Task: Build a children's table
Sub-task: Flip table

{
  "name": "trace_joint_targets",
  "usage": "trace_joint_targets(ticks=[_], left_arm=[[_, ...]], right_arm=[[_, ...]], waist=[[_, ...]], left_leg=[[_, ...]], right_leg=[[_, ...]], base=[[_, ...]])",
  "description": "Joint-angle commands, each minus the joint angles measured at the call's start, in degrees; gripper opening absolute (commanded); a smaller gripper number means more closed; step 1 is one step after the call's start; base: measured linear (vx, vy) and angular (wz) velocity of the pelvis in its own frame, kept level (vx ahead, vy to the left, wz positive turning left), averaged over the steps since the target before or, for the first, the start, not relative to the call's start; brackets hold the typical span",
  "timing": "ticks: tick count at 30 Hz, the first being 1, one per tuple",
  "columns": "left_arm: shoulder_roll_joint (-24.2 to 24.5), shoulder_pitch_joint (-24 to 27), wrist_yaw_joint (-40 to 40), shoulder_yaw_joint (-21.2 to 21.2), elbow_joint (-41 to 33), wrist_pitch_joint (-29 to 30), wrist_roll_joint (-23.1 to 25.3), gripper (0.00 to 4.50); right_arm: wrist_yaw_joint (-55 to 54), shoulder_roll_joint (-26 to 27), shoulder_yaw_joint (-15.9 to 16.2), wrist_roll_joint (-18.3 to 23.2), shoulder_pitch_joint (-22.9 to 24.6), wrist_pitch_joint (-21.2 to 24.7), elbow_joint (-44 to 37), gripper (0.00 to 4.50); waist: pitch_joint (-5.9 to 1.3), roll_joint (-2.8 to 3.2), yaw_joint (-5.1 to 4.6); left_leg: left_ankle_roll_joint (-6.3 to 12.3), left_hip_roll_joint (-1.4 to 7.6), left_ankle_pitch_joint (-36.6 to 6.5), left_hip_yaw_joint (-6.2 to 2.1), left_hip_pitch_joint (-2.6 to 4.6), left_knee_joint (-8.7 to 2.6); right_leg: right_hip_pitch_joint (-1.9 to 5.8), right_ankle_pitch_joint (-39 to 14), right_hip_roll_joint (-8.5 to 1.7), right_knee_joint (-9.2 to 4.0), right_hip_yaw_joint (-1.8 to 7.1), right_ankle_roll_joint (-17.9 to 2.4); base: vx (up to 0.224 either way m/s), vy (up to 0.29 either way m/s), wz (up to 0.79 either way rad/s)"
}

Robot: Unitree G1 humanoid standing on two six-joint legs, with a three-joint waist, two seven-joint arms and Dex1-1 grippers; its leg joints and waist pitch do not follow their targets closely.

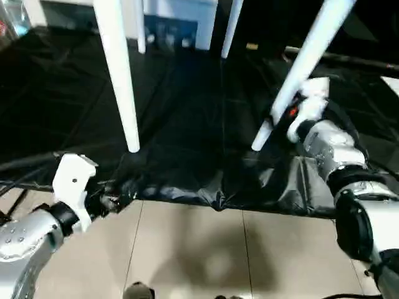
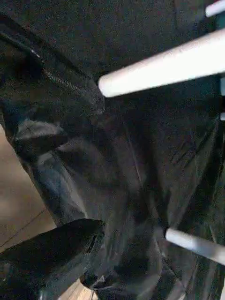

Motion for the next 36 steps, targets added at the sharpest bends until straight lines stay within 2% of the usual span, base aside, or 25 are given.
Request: trace_joint_targets(ticks=[1, 2, 3, 4, 7, 8, 9, 16, 17, 18, 21, 23, 24, 25, 27, 28, 31, 32, 33, 34, 35, 36], left_arm=[[0.57, -0.03, 0.14, -0.23, -1.65, 0.49, -0.59, 3.95], [0.69, -0.16, 0.26, -0.39, -1.57, 0.56, -0.70, 3.95], [0.77, -0.20, 0.30, -0.40, -1.52, 0.59, -0.78, 3.95], [0.92, -0.30, 0.45, -0.48, -1.42, 0.58, -0.91, 3.95], [0.75, -1.84, 0.51, -1.58, -0.17, 0.09, -0.97, 3.95], [0.75, -1.84, 0.51, -1.58, -0.17, 0.09, -0.97, 3.95], [0.68, -2.25, 0.53, -1.90, 0.20, -0.05, -0.99, 3.95], [-0.11, -5.07, 0.75, -4.13, 3.03, -1.19, -0.86, 3.95], [-0.24, -5.28, 0.84, -4.40, 3.23, -1.26, -0.75, 3.95], [-0.38, -5.52, 0.91, -4.68, 3.50, -1.37, -0.66, 3.95], [-0.67, -5.97, 1.21, -5.11, 4.07, -1.59, -0.40, 3.95], [-1.34, -6.19, 2.08, -5.57, 4.91, -2.22, -0.17, 3.95], [-1.80, -6.15, 2.62, -5.70, 5.29, -2.67, -0.12, 3.95], [-2.86, -5.91, 3.51, -5.73, 5.64, -3.09, -0.28, 3.95], [-3.65, -5.70, 4.27, -5.80, 5.77, -3.37, -0.25, 3.95], [-4.49, -5.35, 4.87, -5.92, 5.89, -3.79, -0.23, 3.95], [-6.94, -3.18, 7.42, -7.22, 5.92, -6.71, 1.69, 3.95], [-7.45, -2.66, 8.00, -7.47, 5.80, -7.43, 2.14, 3.95], [-8.20, -1.73, 9.03, -7.78, 5.41, -8.54, 2.96, 3.95], [-8.71, -1.03, 9.81, -8.06, 5.17, -9.42, 3.54, 3.95], [-9.42, 0.00, 11.26, -8.41, 4.75, -10.71, 4.73, 3.95], [-10.66, 1.27, 13.59, -8.58, 4.16, -11.38, 6.01, 3.95]], right_arm=[[5.94, -1.04, 1.32, -1.18, 0.96, -0.05, 0.09, 4.50], [9.36, -1.51, 1.84, -1.41, 1.28, -0.59, -0.03, 4.50], [10.25, -1.62, 1.94, -1.52, 1.31, -0.81, 0.06, 4.50], [12.27, -1.88, 1.96, -1.68, 1.34, -0.93, 0.26, 4.50], [20.03, -3.34, 3.03, -2.44, 2.52, -2.08, -0.43, 4.50], [20.03, -3.34, 3.03, -2.44, 2.52, -2.08, -0.43, 4.50], [21.61, -3.56, 3.18, -2.34, 2.91, -2.27, -0.77, 4.50], [30.15, -3.98, 2.98, -0.62, 7.55, -2.36, -4.99, 4.50], [30.04, -3.89, 2.96, -0.71, 8.07, -2.83, -5.33, 4.50], [28.42, -3.69, 2.85, -1.02, 8.85, -4.19, -5.63, 4.50], [24.18, -3.49, 2.34, -1.45, 9.82, -6.33, -5.75, 4.50], [20.12, -3.20, 0.12, -0.01, 11.63, -7.38, -7.11, 4.50], [19.76, -3.04, -1.08, 1.29, 12.91, -6.99, -8.60, 4.50], [19.80, -2.82, -2.28, 2.80, 15.37, -6.63, -11.69, 4.50], [20.37, -2.73, -2.70, 3.55, 17.26, -6.27, -14.18, 4.50], [20.24, -2.70, -2.95, 3.88, 19.03, -6.45, -16.31, 4.50], [17.53, -2.70, -4.23, 5.26, 25.16, -6.41, -23.32, 4.50], [16.80, -2.72, -4.45, 5.54, 26.51, -6.40, -24.92, 4.50], [15.91, -2.68, -4.87, 5.95, 28.86, -5.99, -28.00, 4.50], [15.14, -2.60, -5.18, 6.24, 30.71, -5.51, -30.58, 4.50], [13.70, -2.25, -5.76, 6.76, 33.72, -4.30, -35.33, 4.50], [11.82, -1.54, -6.34, 7.98, 38.16, -0.97, -42.88, 4.50]], waist=[[-3.33, 0.92, 0.17], [-3.16, 0.90, 0.24], [-3.38, 0.88, 0.33], [-3.29, 0.86, 0.33], [-3.87, 1.47, 0.53], [-3.85, 1.40, 0.54], [-3.90, 1.58, 0.54], [-4.21, 2.10, 0.86], [-4.26, 2.22, 0.89], [-4.21, 2.03, 0.89], [-4.35, 2.09, 0.90], [-4.52, 2.23, 0.81], [-4.39, 2.10, 0.87], [-4.56, 2.15, 0.93], [-4.40, 2.20, 0.94], [-4.28, 2.18, 0.94], [-4.11, 1.50, 0.81], [-4.25, 1.53, 0.93], [-4.26, 1.17, 0.83], [-4.14, 1.23, 0.81], [-4.17, 0.49, 0.61], [-4.01, 0.58, 0.93]], left_leg=[[1.93, 0.48, -15.08, 0.61, 1.86, -3.69], [2.25, 0.51, -14.99, 0.66, 1.82, -3.74], [2.28, 0.58, -14.64, 0.68, 1.97, -3.63], [2.28, 0.56, -14.45, 0.71, 1.93, -3.63], [2.14, 0.69, -14.12, 0.74, 2.27, -3.40], [2.15, 0.70, -14.26, 0.77, 2.28, -3.40], [1.90, 0.68, -14.78, 0.74, 2.21, -3.39], [-0.43, 0.90, -20.86, 0.57, 2.41, -3.38], [-0.74, 0.92, -21.86, 0.55, 2.53, -3.38], [-1.04, 0.90, -22.51, 0.53, 2.52, -3.46], [-1.68, 0.87, -23.38, 0.45, 2.69, -3.47], [-2.13, 0.84, -24.67, 0.33, 2.76, -3.45], [-2.14, 0.81, -24.92, 0.37, 2.79, -3.53], [-2.05, 0.83, -25.29, 0.35, 2.94, -3.47], [-2.20, 0.87, -26.56, 0.25, 2.87, -3.62], [-2.52, 0.86, -28.29, 0.14, 3.01, -3.76], [-3.00, 0.84, -31.24, -0.12, 3.32, -3.90], [-2.99, 0.84, -30.71, -0.20, 3.31, -3.90], [-2.75, 0.80, -30.45, -0.25, 3.14, -3.90], [-2.72, 0.76, -30.69, -0.26, 3.08, -3.95], [-2.51, 0.71, -30.87, -0.22, 3.06, -3.86], [-2.37, 0.76, -29.74, -0.21, 3.07, -3.95]], right_leg=[[2.43, -7.42, -0.82, -2.46, 0.77, -12.36], [2.40, -7.59, -0.84, -2.50, 0.79, -12.65], [2.52, -7.54, -0.96, -2.45, 0.80, -13.02], [2.48, -7.58, -0.97, -2.49, 0.82, -13.19], [2.69, -6.37, -0.96, -2.29, 0.79, -14.43], [2.66, -6.27, -0.91, -2.33, 0.75, -14.57], [2.72, -6.61, -0.96, -2.21, 0.77, -15.02], [2.59, -11.97, -1.16, -2.36, 0.74, -14.52], [2.48, -13.05, -1.20, -2.47, 0.74, -14.35], [2.41, -14.20, -1.29, -2.66, 0.74, -14.01], [2.26, -16.23, -1.41, -2.87, 0.71, -13.65], [2.21, -18.02, -1.36, -3.00, 0.64, -12.99], [2.18, -18.62, -1.36, -3.27, 0.68, -12.29], [2.14, -19.02, -1.31, -3.32, 0.69, -11.78], [2.07, -20.26, -1.16, -3.44, 0.62, -11.27], [2.04, -22.68, -1.22, -3.80, 0.52, -10.45], [2.02, -28.18, -1.53, -4.65, 0.38, -8.50], [2.03, -28.69, -1.62, -4.73, 0.46, -7.73], [2.06, -29.76, -1.65, -4.83, 0.36, -7.22], [2.01, -30.54, -1.56, -5.04, 0.35, -6.68], [1.96, -32.24, -1.56, -5.31, 0.24, -5.81], [1.91, -32.36, -1.51, -5.47, 0.54, -4.56]], base=[[0.000, 0.000, 0.00], [0.000, 0.000, 0.00], [0.000, 0.000, 0.00], [0.000, 0.000, 0.00], [0.000, 0.000, 0.00], [0.000, 0.000, 0.00], [0.000, 0.000, 0.00], [0.000, 0.000, 0.00], [0.000, 0.000, 0.00], [0.000, 0.000, 0.00], [0.000, 0.000, 0.00], [0.000, 0.000, 0.00], [0.000, 0.000, 0.00], [0.000, 0.000, 0.00], [0.000, 0.000, 0.00], [0.000, 0.000, 0.00], [0.000, 0.000, 0.00], [0.000, 0.000, 0.00], [0.000, 0.000, 0.00], [0.000, 0.000, 0.00], [0.000, 0.000, 0.00], [0.000, 0.000, 0.00]])
